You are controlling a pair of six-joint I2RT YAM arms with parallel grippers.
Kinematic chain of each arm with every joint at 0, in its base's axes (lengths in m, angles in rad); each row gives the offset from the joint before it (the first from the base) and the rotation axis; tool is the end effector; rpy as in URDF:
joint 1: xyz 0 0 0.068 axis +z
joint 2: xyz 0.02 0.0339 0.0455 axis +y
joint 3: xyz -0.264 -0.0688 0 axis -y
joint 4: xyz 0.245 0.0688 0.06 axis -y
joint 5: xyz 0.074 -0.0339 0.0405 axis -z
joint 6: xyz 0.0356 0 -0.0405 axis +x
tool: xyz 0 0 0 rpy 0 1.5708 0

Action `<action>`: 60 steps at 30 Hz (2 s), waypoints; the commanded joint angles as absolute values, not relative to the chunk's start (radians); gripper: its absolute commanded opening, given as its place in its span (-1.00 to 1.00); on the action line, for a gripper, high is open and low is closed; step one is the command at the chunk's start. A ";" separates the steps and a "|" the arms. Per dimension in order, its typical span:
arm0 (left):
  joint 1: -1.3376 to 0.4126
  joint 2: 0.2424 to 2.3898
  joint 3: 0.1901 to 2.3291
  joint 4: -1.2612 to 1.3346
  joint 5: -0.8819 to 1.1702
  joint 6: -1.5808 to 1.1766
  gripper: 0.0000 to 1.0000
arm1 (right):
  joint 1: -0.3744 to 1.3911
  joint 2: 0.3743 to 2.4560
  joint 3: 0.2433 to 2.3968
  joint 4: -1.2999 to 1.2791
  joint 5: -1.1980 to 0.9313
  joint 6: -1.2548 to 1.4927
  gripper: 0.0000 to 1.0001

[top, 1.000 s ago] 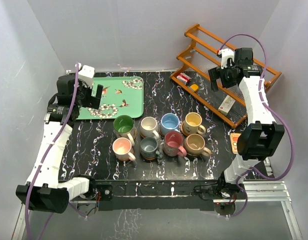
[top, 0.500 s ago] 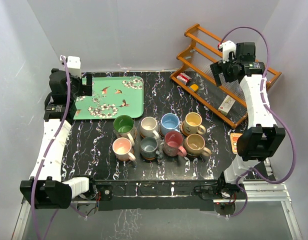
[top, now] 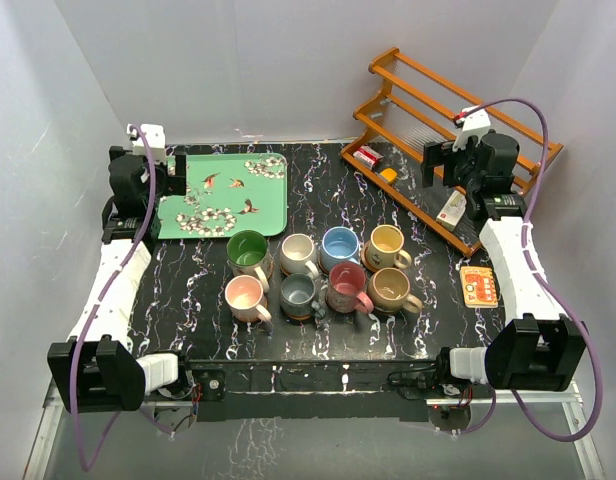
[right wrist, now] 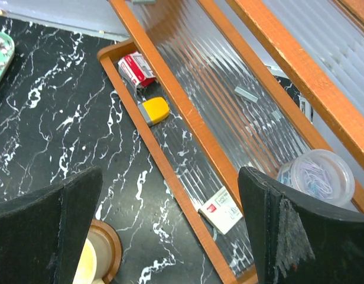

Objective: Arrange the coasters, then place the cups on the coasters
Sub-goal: Reset both arms

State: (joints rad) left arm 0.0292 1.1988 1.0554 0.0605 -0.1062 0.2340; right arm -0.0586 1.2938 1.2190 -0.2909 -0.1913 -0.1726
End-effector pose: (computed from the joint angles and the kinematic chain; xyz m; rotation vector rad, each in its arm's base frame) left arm 0.2839 0.0121 0.3748 0.0889 1.6588 0.2878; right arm 0.2982 -0.0107 0.3700 -0.2366 1.9151 0.0307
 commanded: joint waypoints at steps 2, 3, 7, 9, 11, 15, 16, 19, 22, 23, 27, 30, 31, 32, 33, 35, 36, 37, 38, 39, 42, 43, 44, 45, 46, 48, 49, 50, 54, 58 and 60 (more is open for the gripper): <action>0.034 1.154 1.077 0.062 -0.106 0.202 0.97 | -0.058 1.250 1.180 -0.114 -0.229 -0.149 0.97; 0.035 1.147 1.080 0.041 -0.103 0.178 0.97 | -0.058 1.245 1.172 -0.121 -0.236 -0.164 0.97; 0.057 1.117 1.070 -0.013 0.008 0.108 0.97 | -0.070 1.211 1.135 -0.149 -0.264 -0.211 0.97; 0.062 1.101 1.069 -0.035 0.059 0.101 0.97 | -0.081 1.193 1.123 -0.158 -0.263 -0.219 0.97; 0.063 1.085 1.070 -0.050 0.084 0.097 0.97 | -0.091 1.172 1.115 -0.162 -0.264 -0.226 0.97; 0.063 1.050 1.057 -0.045 0.086 0.094 0.97 | -0.110 1.140 1.130 -0.183 -0.275 -0.231 0.97; 0.062 1.041 1.054 -0.045 0.087 0.094 0.97 | -0.115 1.131 1.136 -0.192 -0.279 -0.232 0.97; 0.062 1.017 1.051 -0.051 0.090 0.089 0.97 | -0.129 1.102 1.140 -0.209 -0.281 -0.241 0.97; 0.063 0.999 1.054 -0.062 0.094 0.081 0.97 | -0.135 1.076 1.137 -0.229 -0.262 -0.254 0.97; 0.064 0.994 1.055 -0.066 0.095 0.079 0.97 | -0.135 1.068 1.135 -0.235 -0.260 -0.258 0.97; 0.069 0.975 1.057 -0.083 0.105 0.073 0.97 | -0.137 1.045 1.125 -0.246 -0.273 -0.263 0.97; 0.074 0.969 1.051 -0.089 0.124 0.070 0.97 | -0.137 1.045 1.128 -0.257 -0.299 -0.267 0.97; 0.075 0.968 1.051 -0.089 0.130 0.068 0.97 | -0.138 1.045 1.130 -0.259 -0.306 -0.267 0.97; 0.077 0.969 1.049 -0.089 0.135 0.068 0.97 | -0.138 1.046 1.130 -0.262 -0.312 -0.269 0.97; 0.079 0.970 1.049 -0.090 0.139 0.067 0.97 | -0.137 1.048 1.131 -0.263 -0.317 -0.270 0.97; 0.084 0.971 1.049 -0.095 0.150 0.065 0.97 | -0.137 1.050 1.127 -0.266 -0.323 -0.275 0.97; 0.087 0.971 1.049 -0.096 0.156 0.064 0.97 | -0.138 1.051 1.125 -0.269 -0.328 -0.277 0.97; 0.089 0.972 1.048 -0.098 0.163 0.063 0.97 | -0.137 1.053 1.122 -0.273 -0.332 -0.280 0.97; 0.092 0.973 1.047 -0.098 0.172 0.061 0.97 | -0.138 1.054 1.119 -0.276 -0.336 -0.283 0.97; 0.095 0.974 1.045 -0.098 0.182 0.061 0.97 | -0.137 1.055 1.116 -0.279 -0.343 -0.287 0.97; 0.101 0.976 1.042 -0.097 0.210 0.064 0.97 | -0.137 1.065 1.114 -0.284 -0.352 -0.294 0.97; 0.101 0.977 1.042 -0.097 0.213 0.067 0.97 | -0.137 1.067 1.115 -0.286 -0.352 -0.295 0.97; 0.102 0.978 1.043 -0.098 0.217 0.071 0.97 | -0.137 1.071 1.116 -0.286 -0.352 -0.296 0.97; 0.103 0.978 1.044 -0.100 0.218 0.072 0.97 | -0.138 1.074 1.117 -0.288 -0.352 -0.297 0.97; 0.104 0.978 1.044 -0.099 0.218 0.076 0.97 | -0.137 1.076 1.118 -0.290 -0.353 -0.298 0.97; 0.104 0.976 1.042 -0.101 0.217 0.078 0.97 | -0.137 1.081 1.120 -0.295 -0.357 -0.301 0.97; 0.103 0.974 1.041 -0.102 0.216 0.080 0.97 | -0.137 1.083 1.120 -0.297 -0.358 -0.302 0.97; 0.103 0.974 1.040 -0.103 0.214 0.082 0.97 | -0.138 1.083 1.121 -0.298 -0.357 -0.302 0.97; 0.104 0.977 1.044 -0.109 0.216 0.085 0.97 | -0.137 1.083 1.121 -0.302 -0.358 -0.306 0.97; 0.104 0.977 1.045 -0.108 0.228 0.086 0.97 | -0.137 1.084 1.123 -0.305 -0.356 -0.309 0.97; 0.104 0.975 1.044 -0.108 0.224 0.086 0.97 | -0.137 1.085 1.124 -0.306 -0.359 -0.308 0.97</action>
State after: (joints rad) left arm 0.0967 0.9932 1.0462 -0.1139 0.2028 0.0788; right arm -0.1329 1.0904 1.1091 -0.3401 -0.3470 -0.2947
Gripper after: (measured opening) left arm 0.984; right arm 0.983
